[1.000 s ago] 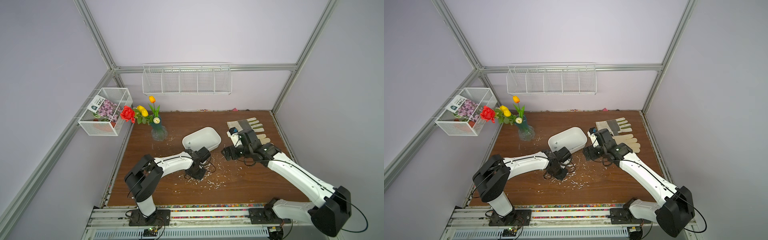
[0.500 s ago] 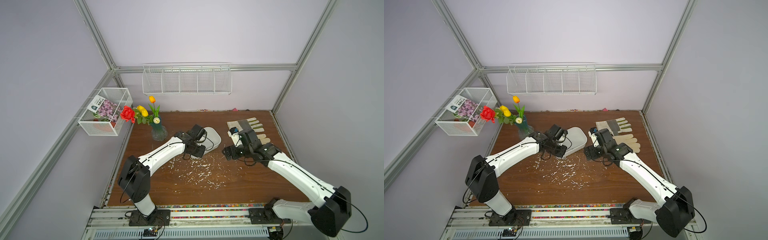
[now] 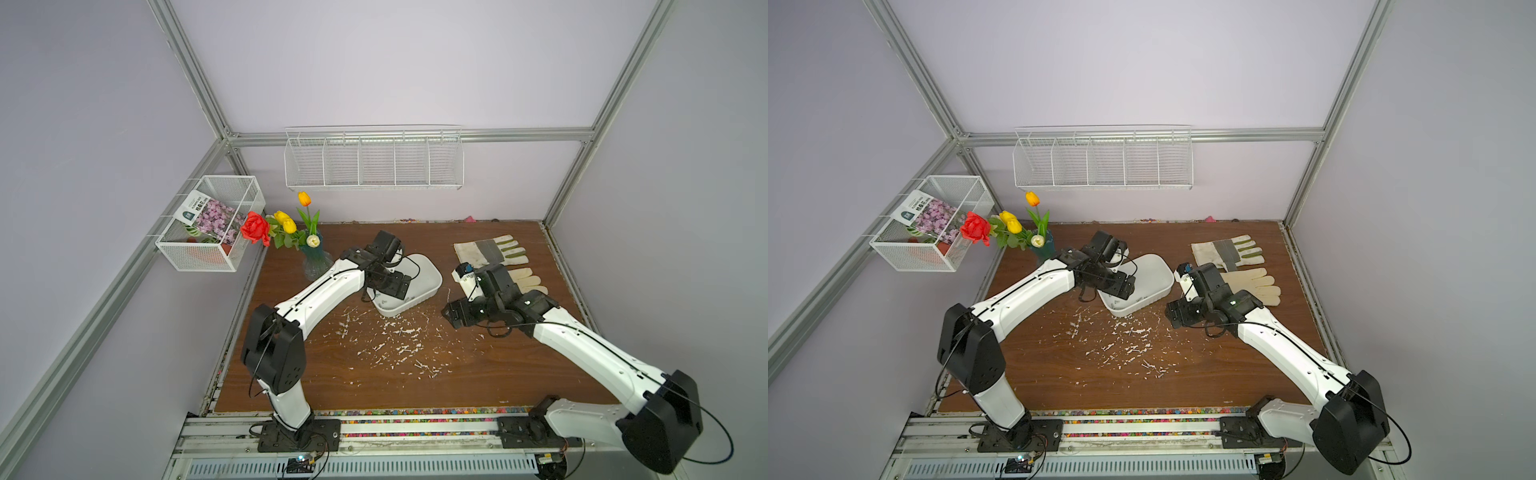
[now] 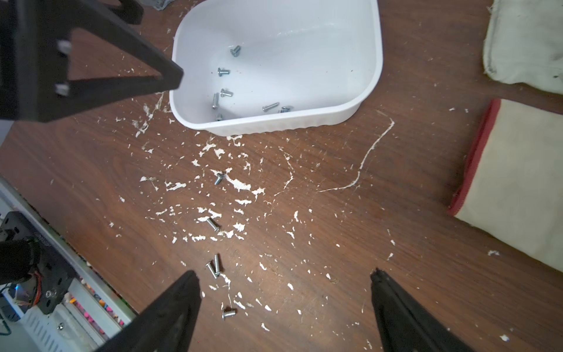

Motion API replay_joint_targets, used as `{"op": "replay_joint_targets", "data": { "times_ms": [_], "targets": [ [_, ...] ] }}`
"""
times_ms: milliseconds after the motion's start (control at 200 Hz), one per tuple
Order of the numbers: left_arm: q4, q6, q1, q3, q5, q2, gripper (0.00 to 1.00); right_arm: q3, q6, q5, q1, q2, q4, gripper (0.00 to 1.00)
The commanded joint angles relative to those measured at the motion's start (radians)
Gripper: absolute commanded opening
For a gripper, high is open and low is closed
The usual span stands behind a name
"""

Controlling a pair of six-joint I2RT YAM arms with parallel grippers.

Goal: Put the screws on the desktop into the storage box
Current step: Pick up the screw from the center of the board.

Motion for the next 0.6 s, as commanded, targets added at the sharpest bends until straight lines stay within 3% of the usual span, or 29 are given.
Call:
{"op": "replay_joint_targets", "data": {
  "times_ms": [0,150,405,595],
  "targets": [
    [-0.027,0.031,0.011,-0.073,0.020,-0.126,0.99,-0.019,-0.004,0.002,0.055,0.033,-0.016,0.89],
    [-0.023,0.054,0.013,-0.202,0.059,-0.275,1.00,-0.002,0.016,0.055,0.144,0.090,-0.055,0.85],
    [0.087,0.004,0.015,-0.404,0.230,-0.527,1.00,0.015,0.075,0.087,0.265,0.204,-0.069,0.65],
    [0.136,-0.055,0.015,-0.504,0.271,-0.605,1.00,0.008,0.115,0.075,0.320,0.266,-0.029,0.54]
  ]
}}
